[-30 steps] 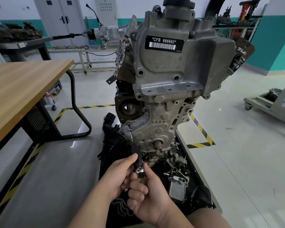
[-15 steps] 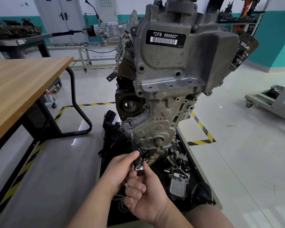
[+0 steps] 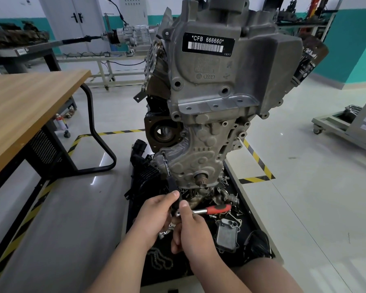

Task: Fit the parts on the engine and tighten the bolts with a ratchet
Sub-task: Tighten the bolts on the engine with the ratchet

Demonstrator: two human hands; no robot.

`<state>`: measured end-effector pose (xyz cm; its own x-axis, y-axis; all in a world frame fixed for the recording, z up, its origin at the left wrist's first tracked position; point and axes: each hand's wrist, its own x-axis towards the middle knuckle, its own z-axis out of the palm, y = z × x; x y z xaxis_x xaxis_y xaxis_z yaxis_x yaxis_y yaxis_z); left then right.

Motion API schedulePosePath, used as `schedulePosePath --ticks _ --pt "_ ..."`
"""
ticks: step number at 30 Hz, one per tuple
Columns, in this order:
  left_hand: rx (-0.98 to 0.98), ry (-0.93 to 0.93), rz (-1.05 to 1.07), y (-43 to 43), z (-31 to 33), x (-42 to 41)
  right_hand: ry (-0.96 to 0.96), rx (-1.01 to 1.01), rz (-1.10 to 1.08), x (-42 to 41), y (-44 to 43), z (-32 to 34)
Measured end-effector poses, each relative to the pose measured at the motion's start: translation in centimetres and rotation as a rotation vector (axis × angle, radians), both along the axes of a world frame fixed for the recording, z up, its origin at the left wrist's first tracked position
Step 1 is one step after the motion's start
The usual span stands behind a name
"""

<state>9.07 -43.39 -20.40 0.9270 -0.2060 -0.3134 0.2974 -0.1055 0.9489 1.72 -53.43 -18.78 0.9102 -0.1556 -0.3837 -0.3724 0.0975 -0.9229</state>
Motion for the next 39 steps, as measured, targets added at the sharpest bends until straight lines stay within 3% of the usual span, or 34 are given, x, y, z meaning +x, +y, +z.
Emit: schedulePosePath --ticks 2,7,11,13,18,21,25,31,39 --pt "-0.007 -0.003 0.004 0.0 0.0 0.1 -0.042 -0.182 0.004 0.0 -0.4 0.2" --pt "-0.003 -0.024 0.051 0.1 -0.5 0.2 -0.155 -0.873 0.166 0.3 -1.6 0.4" --pt "0.027 -0.020 0.052 0.1 -0.6 0.3 -0.142 -1.001 0.209 0.6 -1.7 0.3" --pt "0.034 -0.010 0.050 0.1 -0.4 0.2 -0.141 -0.852 0.180 0.5 -1.5 0.1" --pt "0.051 0.022 0.037 -0.4 0.4 -0.1 0.020 0.037 0.076 0.2 -0.6 0.4" --pt "0.091 0.020 0.079 -0.6 0.2 -0.2 0.157 0.416 0.080 0.1 0.3 0.8" --pt "0.149 0.046 0.106 -0.4 0.3 -0.2 0.214 0.593 0.064 0.2 0.5 0.9" --pt "-0.047 0.161 0.033 0.8 0.6 0.0 0.293 0.892 0.070 -0.1 0.2 1.5" --pt "-0.177 0.131 0.003 0.9 0.6 -0.1 0.316 1.278 0.090 -0.1 0.8 1.2"
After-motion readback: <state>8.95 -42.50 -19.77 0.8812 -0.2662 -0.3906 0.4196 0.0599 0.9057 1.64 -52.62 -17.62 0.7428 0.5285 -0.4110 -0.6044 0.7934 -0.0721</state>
